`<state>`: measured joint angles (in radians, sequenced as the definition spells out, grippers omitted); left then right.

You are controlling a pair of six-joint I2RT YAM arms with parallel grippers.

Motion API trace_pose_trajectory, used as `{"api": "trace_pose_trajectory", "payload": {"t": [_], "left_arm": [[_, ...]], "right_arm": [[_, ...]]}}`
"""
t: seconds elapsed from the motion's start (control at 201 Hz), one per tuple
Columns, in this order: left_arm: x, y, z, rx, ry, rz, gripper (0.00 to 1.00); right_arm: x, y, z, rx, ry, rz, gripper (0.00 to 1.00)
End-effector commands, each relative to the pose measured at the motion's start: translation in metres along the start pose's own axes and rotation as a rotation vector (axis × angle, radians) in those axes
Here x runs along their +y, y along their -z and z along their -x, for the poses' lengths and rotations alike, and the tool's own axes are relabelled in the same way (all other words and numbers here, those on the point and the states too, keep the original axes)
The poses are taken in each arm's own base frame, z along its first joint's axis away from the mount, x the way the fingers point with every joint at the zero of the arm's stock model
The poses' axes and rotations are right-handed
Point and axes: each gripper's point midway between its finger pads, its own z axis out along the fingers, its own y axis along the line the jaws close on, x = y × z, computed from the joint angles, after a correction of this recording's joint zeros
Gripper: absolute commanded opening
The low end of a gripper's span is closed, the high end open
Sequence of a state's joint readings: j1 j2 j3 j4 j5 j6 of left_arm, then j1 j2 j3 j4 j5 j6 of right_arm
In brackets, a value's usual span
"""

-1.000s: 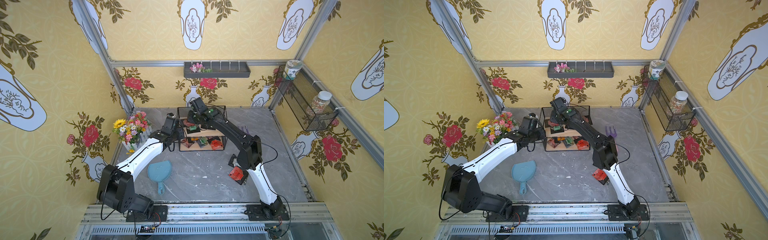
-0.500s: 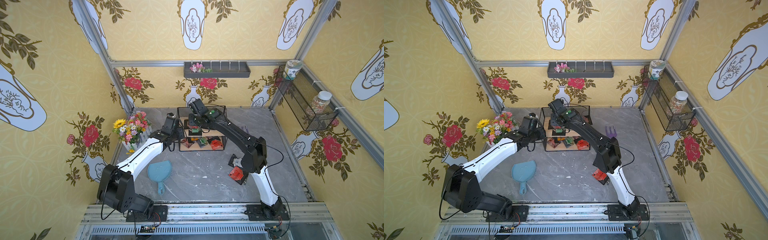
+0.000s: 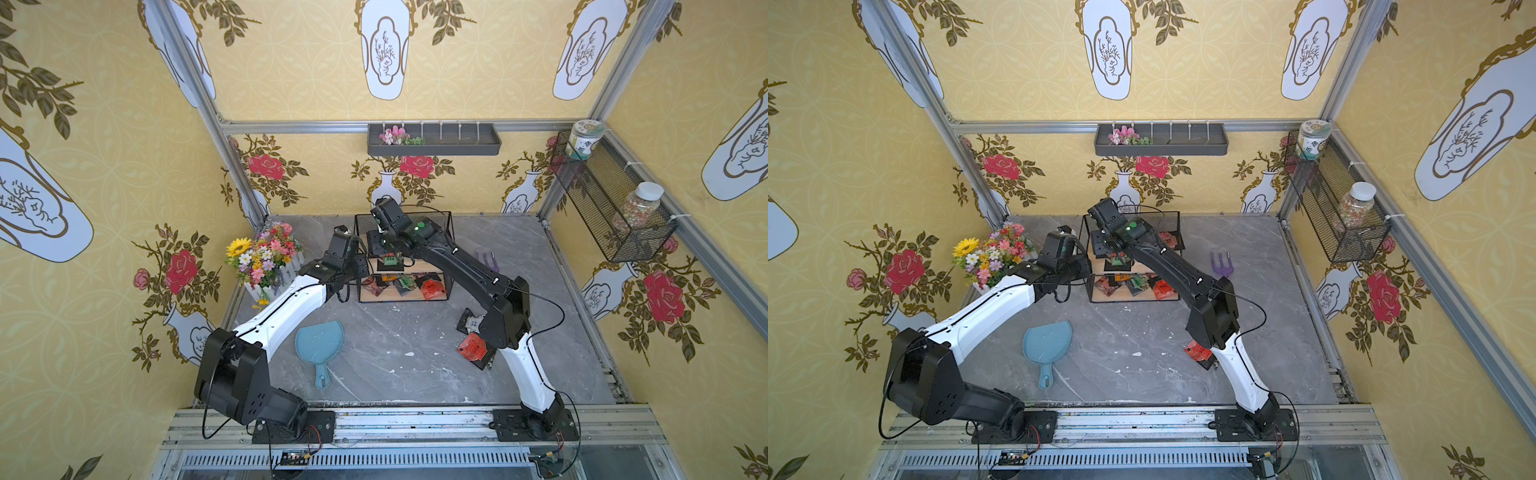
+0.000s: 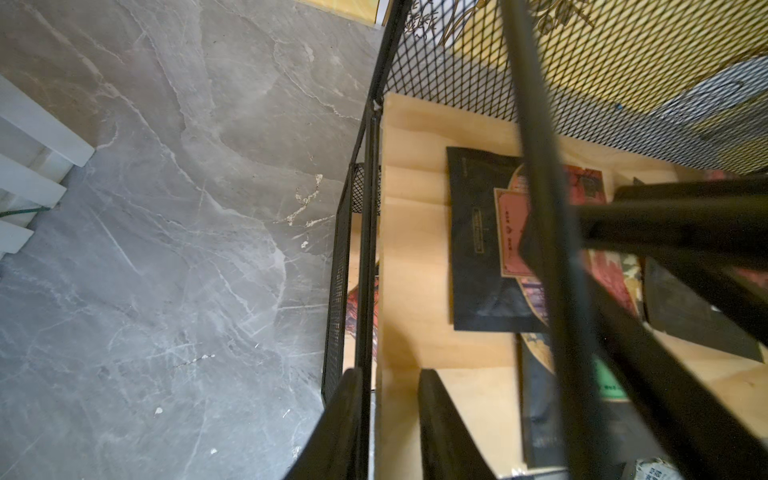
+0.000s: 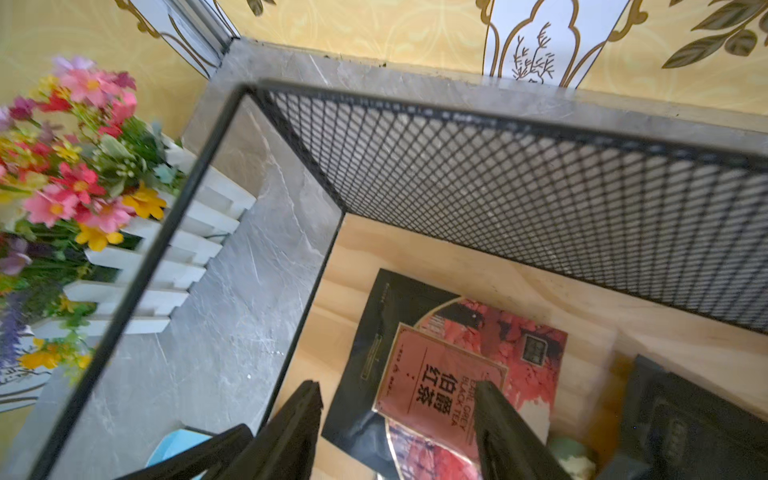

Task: Remove the tea bags from the shelf
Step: Pick up the tea bag from the shelf.

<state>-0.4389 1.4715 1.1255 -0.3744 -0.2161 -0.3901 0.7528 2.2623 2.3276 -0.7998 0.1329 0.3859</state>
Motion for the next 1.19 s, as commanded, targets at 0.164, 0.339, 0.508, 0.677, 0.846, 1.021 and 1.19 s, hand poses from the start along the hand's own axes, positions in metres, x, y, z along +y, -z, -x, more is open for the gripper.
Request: {"api": "trace_pose_trajectory", "payload": {"t": [0.164,0.339,0.508,0.677,0.846,1.021,1.19], "left_arm": [[0.001,-0.001,-0.013,0.053,0.003,-0.006,0.29],[0.001,0.0,-0.013,0.05,0.004,-0.006,0.29],[0.001,0.001,-0.013,0.05,0.004,-0.007,0.29],[0.001,0.001,-0.013,0.05,0.004,-0.007,0.29],[0.0,0.002,-0.011,0.046,0.0,-0.008,0.28],[0.001,0.003,-0.011,0.044,-0.002,-0.004,0.29],[0.001,0.004,-0.011,0.043,-0.001,-0.006,0.29]], "right_arm": [[-0.004,-0.012,-0.018,0.05,0.123,-0.057,0.74],[-0.008,-0.029,-0.038,0.11,0.188,-0.111,0.74],[-0.019,-0.038,-0.055,0.168,0.209,-0.161,0.7],[-0.024,-0.043,-0.068,0.213,0.213,-0.174,0.65],[-0.037,-0.05,-0.079,0.27,0.171,-0.188,0.55],[-0.047,-0.053,-0.086,0.298,0.142,-0.187,0.33],[-0.039,-0.049,-0.074,0.259,0.127,-0.147,0.2]]}}
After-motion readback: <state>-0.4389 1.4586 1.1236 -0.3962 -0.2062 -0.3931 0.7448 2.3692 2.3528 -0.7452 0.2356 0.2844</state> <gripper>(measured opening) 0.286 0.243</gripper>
